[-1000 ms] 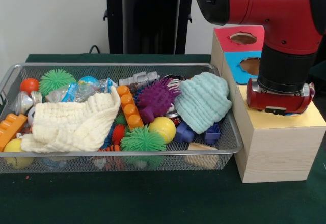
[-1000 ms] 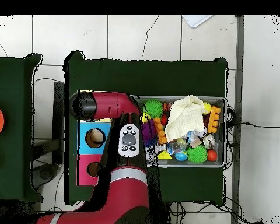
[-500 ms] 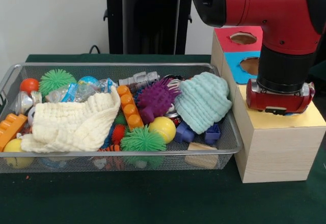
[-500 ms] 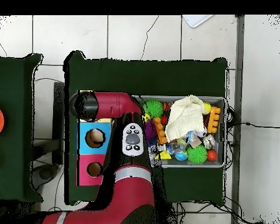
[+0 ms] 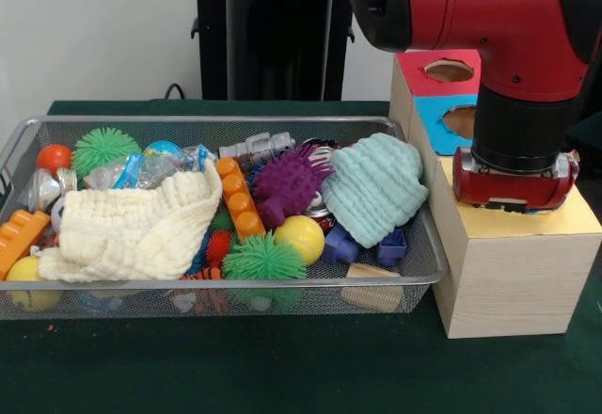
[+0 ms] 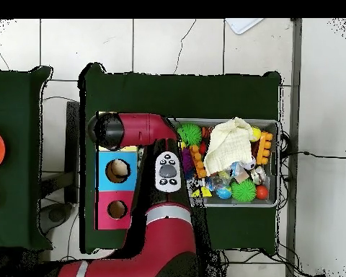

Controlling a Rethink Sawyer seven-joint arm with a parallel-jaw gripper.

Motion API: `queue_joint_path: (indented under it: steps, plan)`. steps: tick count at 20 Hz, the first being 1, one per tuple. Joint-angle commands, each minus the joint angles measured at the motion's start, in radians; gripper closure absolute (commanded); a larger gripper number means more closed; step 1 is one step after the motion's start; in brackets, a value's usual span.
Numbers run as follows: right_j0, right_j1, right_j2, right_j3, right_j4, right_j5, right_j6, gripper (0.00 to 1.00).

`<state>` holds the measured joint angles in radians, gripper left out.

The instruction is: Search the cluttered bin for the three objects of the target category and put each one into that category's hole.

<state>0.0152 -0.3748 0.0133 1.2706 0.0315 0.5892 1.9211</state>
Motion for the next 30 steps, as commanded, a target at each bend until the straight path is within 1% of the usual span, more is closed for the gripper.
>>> queue_joint_path:
  steps: [1,8,10,15,19,23,26,30]
  plan:
    - [-0.147,0.182,-0.022,0.064,-0.133,-0.175,0.0,1.0]
    - [-0.169,0.164,0.005,0.077,-0.133,-0.134,-0.019,1.0]
    - [-0.172,0.135,0.01,0.101,-0.137,-0.122,-0.022,1.0]
    - [-0.185,0.039,0.03,0.158,-0.11,-0.01,-0.04,1.0]
    - [-0.186,-0.016,0.037,0.187,-0.103,0.047,-0.036,1.0]
    - [-0.18,-0.067,0.042,0.204,-0.097,0.105,-0.032,1.0]
    - [-0.177,-0.101,0.044,0.217,-0.09,0.128,-0.026,1.0]
    - [-0.156,-0.165,0.028,0.219,-0.076,0.204,-0.007,1.0]
